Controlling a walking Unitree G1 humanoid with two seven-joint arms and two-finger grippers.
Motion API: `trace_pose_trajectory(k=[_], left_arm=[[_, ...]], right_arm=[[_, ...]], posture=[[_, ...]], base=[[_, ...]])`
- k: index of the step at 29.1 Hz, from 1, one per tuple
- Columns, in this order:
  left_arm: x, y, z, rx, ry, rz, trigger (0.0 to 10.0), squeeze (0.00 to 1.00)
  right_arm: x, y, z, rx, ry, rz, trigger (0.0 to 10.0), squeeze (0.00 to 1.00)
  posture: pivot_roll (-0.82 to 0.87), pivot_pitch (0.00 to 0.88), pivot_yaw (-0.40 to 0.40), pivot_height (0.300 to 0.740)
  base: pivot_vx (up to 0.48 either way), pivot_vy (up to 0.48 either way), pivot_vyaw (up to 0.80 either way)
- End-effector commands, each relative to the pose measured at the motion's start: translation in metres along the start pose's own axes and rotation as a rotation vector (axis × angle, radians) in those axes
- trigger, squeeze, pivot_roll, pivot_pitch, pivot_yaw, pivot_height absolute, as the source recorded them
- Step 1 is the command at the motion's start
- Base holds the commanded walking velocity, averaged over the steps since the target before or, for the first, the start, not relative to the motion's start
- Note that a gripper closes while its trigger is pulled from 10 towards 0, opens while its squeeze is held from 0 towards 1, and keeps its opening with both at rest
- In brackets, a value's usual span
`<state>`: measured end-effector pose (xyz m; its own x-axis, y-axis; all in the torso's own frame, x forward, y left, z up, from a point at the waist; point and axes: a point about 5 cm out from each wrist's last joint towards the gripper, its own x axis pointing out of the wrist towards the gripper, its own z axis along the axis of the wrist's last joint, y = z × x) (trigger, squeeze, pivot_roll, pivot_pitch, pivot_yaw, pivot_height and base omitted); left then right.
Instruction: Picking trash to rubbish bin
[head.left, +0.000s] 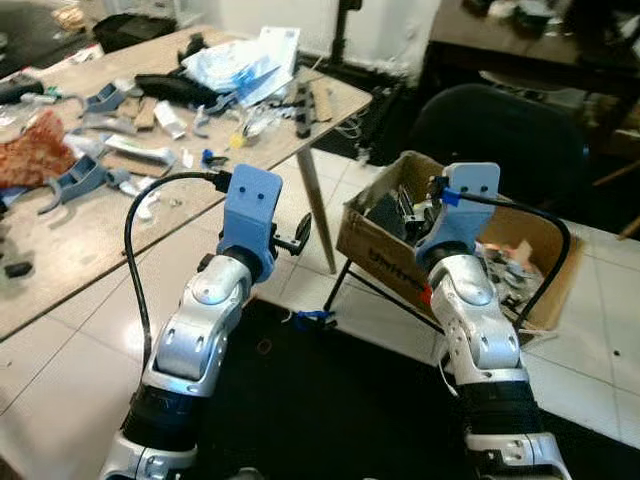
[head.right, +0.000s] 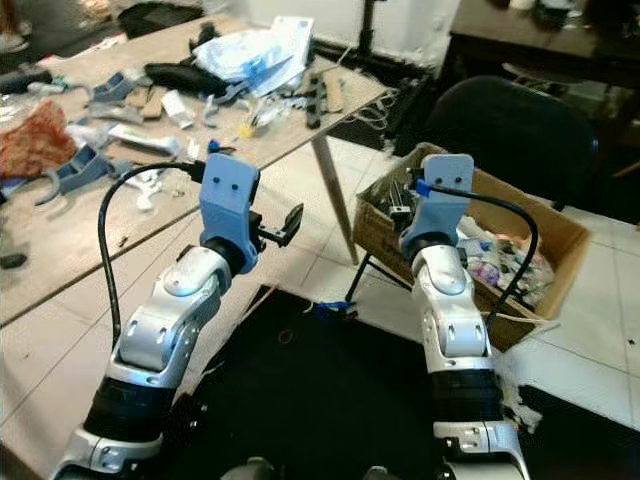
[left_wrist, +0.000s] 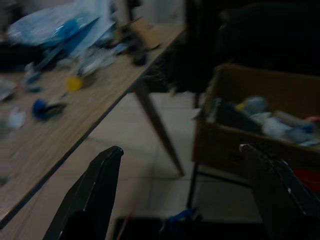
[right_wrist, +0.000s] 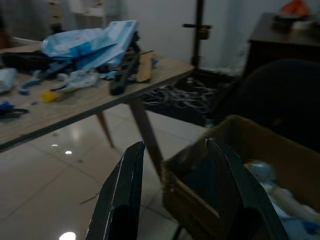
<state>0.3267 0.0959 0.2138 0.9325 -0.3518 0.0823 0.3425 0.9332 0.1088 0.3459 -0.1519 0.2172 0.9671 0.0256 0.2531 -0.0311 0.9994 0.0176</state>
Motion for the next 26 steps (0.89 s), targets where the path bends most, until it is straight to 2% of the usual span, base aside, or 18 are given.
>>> trace_pose_trajectory(k=[1, 6, 12, 13, 15, 16, 19, 21, 23, 24, 25, 26], left_arm=[[0.001, -0.003, -0.006, 0.013, 0.038, -0.012, 10.0, 0.00], [0.001, -0.003, -0.009, 0.019, 0.049, -0.016, 10.0, 0.00], [-0.001, 0.002, -0.025, 0.041, 0.122, 0.011, 10.0, 0.00], [-0.001, 0.002, -0.025, 0.041, 0.122, 0.011, 10.0, 0.00], [-0.003, 0.006, -0.050, 0.112, 0.213, 0.010, 10.0, 0.00], [-0.003, 0.006, -0.050, 0.112, 0.213, 0.010, 10.0, 0.00], [-0.015, 0.014, -0.100, 0.191, 0.357, 0.003, 10.0, 0.00], [-0.015, 0.014, -0.100, 0.191, 0.357, 0.003, 10.0, 0.00], [-0.025, 0.026, -0.127, 0.101, 0.389, 0.094, 10.0, 0.00], [-0.029, 0.030, -0.133, 0.071, 0.388, 0.128, 10.0, 0.00], [-0.029, 0.030, -0.133, 0.071, 0.388, 0.128, 10.0, 0.00], [-0.034, 0.035, -0.141, -0.016, 0.376, 0.176, 10.0, 0.00]], right_arm=[[-0.002, -0.002, -0.004, 0.003, 0.020, -0.008, 10.0, 0.00], [-0.003, -0.002, -0.007, 0.007, 0.034, -0.008, 10.0, 0.00], [-0.008, -0.003, -0.036, 0.010, 0.191, 0.015, 10.0, 0.00], [-0.008, -0.003, -0.036, 0.010, 0.191, 0.015, 10.0, 0.00], [-0.016, 0.000, -0.069, -0.026, 0.326, 0.084, 10.0, 0.00], [-0.016, 0.000, -0.069, -0.026, 0.326, 0.084, 10.0, 0.00], [-0.040, -0.008, -0.124, -0.087, 0.519, 0.097, 10.0, 0.00], [-0.040, -0.008, -0.124, -0.087, 0.519, 0.097, 10.0, 0.00], [-0.064, -0.023, -0.157, -0.142, 0.647, 0.053, 10.0, 0.00], [-0.072, -0.026, -0.165, -0.150, 0.679, 0.042, 10.0, 0.00], [-0.072, -0.026, -0.165, -0.150, 0.679, 0.042, 10.0, 0.00], [-0.084, -0.031, -0.176, -0.161, 0.729, 0.018, 10.0, 0.00]], posture=[[0.01, 0.158, 0.011, 0.740], [0.01, 0.158, 0.011, 0.740], [0.01, 0.148, 0.014, 0.740], [0.01, 0.148, 0.014, 0.740], [0.01, 0.136, 0.015, 0.740], [0.01, 0.136, 0.015, 0.740], [0.02, 0.118, 0.013, 0.740], [0.02, 0.118, 0.013, 0.740], [0.02, 0.092, 0.012, 0.740], [0.02, 0.092, 0.012, 0.740], [0.02, 0.092, 0.012, 0.740], [0.02, 0.081, 0.010, 0.740]], base=[[0.000, 0.000, 0.00], [0.000, 0.000, 0.00], [0.000, 0.000, 0.00], [0.000, 0.000, 0.00], [0.000, 0.000, 0.00], [0.000, 0.000, 0.00], [0.000, 0.000, 0.00], [0.000, 0.000, 0.00], [0.000, 0.000, 0.00], [0.000, 0.000, 0.00], [0.000, 0.000, 0.00], [0.000, 0.000, 0.00]])
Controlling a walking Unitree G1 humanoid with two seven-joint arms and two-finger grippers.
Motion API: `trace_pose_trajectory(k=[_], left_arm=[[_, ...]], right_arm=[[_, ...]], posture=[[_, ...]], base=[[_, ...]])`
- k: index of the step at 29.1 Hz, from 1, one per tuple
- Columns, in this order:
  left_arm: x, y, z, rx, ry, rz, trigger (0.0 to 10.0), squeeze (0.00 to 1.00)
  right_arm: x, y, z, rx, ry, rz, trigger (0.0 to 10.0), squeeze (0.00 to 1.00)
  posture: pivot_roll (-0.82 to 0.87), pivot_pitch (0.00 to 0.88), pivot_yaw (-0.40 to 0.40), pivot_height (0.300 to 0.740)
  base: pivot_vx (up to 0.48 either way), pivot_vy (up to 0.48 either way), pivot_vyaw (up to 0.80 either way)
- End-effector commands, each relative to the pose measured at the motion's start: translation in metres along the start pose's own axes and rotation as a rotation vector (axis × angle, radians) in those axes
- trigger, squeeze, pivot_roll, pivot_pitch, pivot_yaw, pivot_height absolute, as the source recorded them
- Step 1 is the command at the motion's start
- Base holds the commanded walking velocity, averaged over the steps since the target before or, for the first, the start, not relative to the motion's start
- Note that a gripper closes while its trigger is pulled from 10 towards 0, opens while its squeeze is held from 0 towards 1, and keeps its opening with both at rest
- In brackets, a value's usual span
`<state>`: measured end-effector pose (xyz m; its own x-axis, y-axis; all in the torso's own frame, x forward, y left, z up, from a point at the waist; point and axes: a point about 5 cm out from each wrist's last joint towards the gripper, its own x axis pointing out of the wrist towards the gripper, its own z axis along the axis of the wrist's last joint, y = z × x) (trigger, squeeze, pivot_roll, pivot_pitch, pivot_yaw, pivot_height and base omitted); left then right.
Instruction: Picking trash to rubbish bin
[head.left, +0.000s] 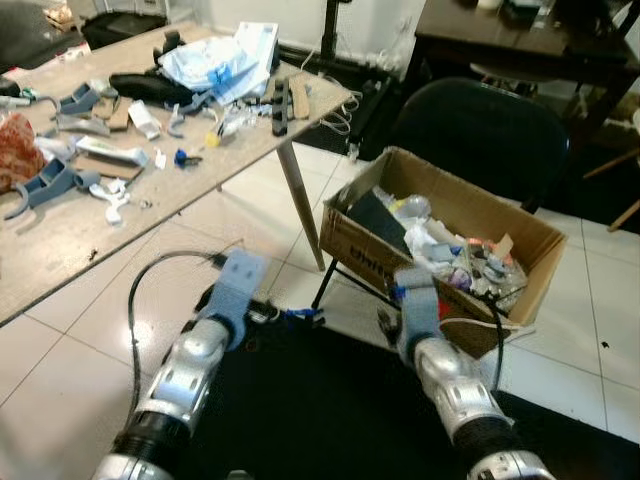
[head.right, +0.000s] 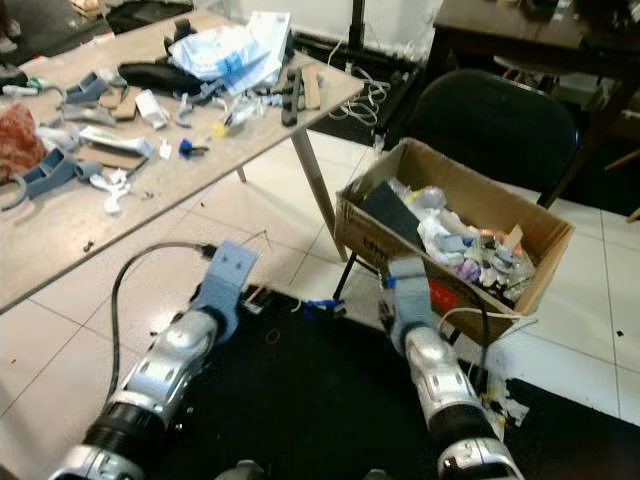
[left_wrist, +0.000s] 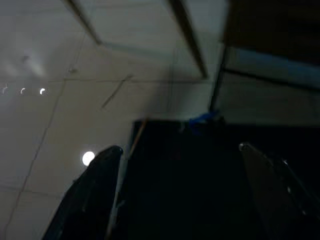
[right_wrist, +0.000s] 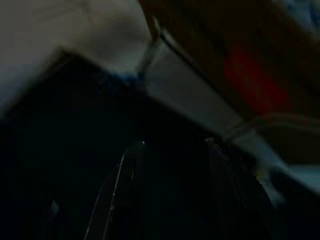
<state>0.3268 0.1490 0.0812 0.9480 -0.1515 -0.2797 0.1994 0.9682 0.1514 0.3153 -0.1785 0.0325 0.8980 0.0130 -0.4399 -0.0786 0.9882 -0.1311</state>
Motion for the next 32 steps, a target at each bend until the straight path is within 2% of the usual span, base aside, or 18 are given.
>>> trace_pose_trajectory(k=[1, 2, 3, 5, 6, 7, 8, 9, 10, 12, 13, 14, 16, 20, 28, 30, 32], left_arm=[[-0.004, 0.007, -0.023, -0.103, 0.021, 0.053, 10.0, 0.00], [-0.004, 0.007, -0.023, -0.103, 0.021, 0.053, 10.0, 0.00], [-0.007, 0.010, -0.043, -0.135, 0.083, 0.083, 10.0, 0.00], [-0.007, 0.010, -0.043, -0.135, 0.083, 0.083, 10.0, 0.00], [-0.012, 0.011, -0.066, -0.130, 0.169, 0.094, 10.0, 0.00], [-0.012, 0.011, -0.066, -0.130, 0.169, 0.094, 10.0, 0.00], [-0.020, 0.005, -0.090, -0.080, 0.281, 0.059, 10.0, 0.00], [-0.020, 0.005, -0.090, -0.080, 0.281, 0.059, 10.0, 0.00], [-0.027, -0.002, -0.108, -0.040, 0.364, 0.013, 10.0, 0.00], [-0.027, -0.002, -0.108, -0.040, 0.364, 0.013, 10.0, 0.00], [-0.031, -0.009, -0.119, -0.003, 0.418, -0.031, 10.0, 0.00], [-0.031, -0.009, -0.119, -0.003, 0.418, -0.031, 10.0, 0.00], [-0.036, -0.020, -0.131, 0.040, 0.470, -0.085, 10.0, 0.00], [-0.036, -0.024, -0.134, 0.032, 0.473, -0.089, 10.0, 0.00], [-0.036, -0.019, -0.136, 0.006, 0.473, -0.051, 10.0, 0.00], [-0.036, -0.020, -0.135, 0.004, 0.470, -0.047, 10.0, 0.00], [-0.038, -0.024, -0.139, 0.026, 0.489, -0.049, 10.0, 0.00]], right_arm=[[-0.005, -0.002, -0.029, 0.010, 0.086, -0.033, 10.0, 0.00], [-0.005, -0.002, -0.029, 0.010, 0.086, -0.033, 10.0, 0.00], [-0.010, -0.003, -0.047, 0.014, 0.147, -0.054, 10.0, 0.00], [-0.010, -0.003, -0.047, 0.014, 0.147, -0.054, 10.0, 0.00], [-0.015, -0.003, -0.064, 0.043, 0.208, -0.076, 10.0, 0.00], [-0.015, -0.003, -0.064, 0.043, 0.208, -0.076, 10.0, 0.00], [-0.020, -0.003, -0.078, 0.094, 0.261, -0.105, 10.0, 0.00], [-0.020, -0.003, -0.078, 0.094, 0.261, -0.105, 10.0, 0.00], [-0.023, -0.001, -0.087, 0.139, 0.296, -0.126, 10.0, 0.00], [-0.023, -0.001, -0.087, 0.139, 0.296, -0.126, 10.0, 0.00], [-0.025, 0.001, -0.094, 0.171, 0.320, -0.132, 10.0, 0.00], [-0.025, 0.001, -0.094, 0.171, 0.320, -0.132, 10.0, 0.00], [-0.027, 0.002, -0.099, 0.181, 0.345, -0.141, 10.0, 0.00], [-0.022, 0.000, -0.092, 0.174, 0.328, -0.142, 10.0, 0.00], [-0.021, -0.008, -0.089, 0.156, 0.323, -0.159, 10.0, 0.00], [-0.021, -0.010, -0.089, 0.159, 0.324, -0.165, 10.0, 0.00], [-0.026, -0.010, -0.099, 0.148, 0.369, -0.164, 10.0, 0.00]], posture=[[0.03, 0.065, 0.005, 0.740], [0.03, 0.065, 0.005, 0.740], [0.03, 0.056, 0.000, 0.740], [0.03, 0.056, 0.000, 0.740], [0.03, 0.050, -0.002, 0.740], [0.03, 0.050, -0.002, 0.740], [0.03, 0.041, -0.002, 0.740], [0.03, 0.041, -0.002, 0.740], [0.03, 0.041, -0.002, 0.740], [0.03, 0.041, -0.002, 0.740], [0.03, 0.035, -0.008, 0.740], [0.03, 0.035, -0.008, 0.740], [0.03, 0.041, -0.017, 0.740], [0.03, 0.041, -0.022, 0.740], [0.01, 0.044, 0.001, 0.740], [0.01, 0.051, 0.005, 0.740], [0.00, 0.059, 0.012, 0.740]], base=[[0.000, 0.000, 0.00], [0.000, 0.000, 0.00], [0.000, 0.000, 0.00], [0.000, 0.000, 0.00], [0.000, 0.000, 0.00], [0.000, 0.000, 0.00], [0.000, 0.000, 0.00], [0.000, 0.000, 0.00], [0.000, 0.000, 0.00], [0.000, 0.000, 0.00], [0.000, 0.000, 0.00], [0.000, 0.000, 0.00], [0.000, 0.000, 0.00], [0.000, 0.000, 0.00], [0.000, 0.000, 0.00], [0.000, 0.000, 0.00], [0.000, 0.000, 0.00]])
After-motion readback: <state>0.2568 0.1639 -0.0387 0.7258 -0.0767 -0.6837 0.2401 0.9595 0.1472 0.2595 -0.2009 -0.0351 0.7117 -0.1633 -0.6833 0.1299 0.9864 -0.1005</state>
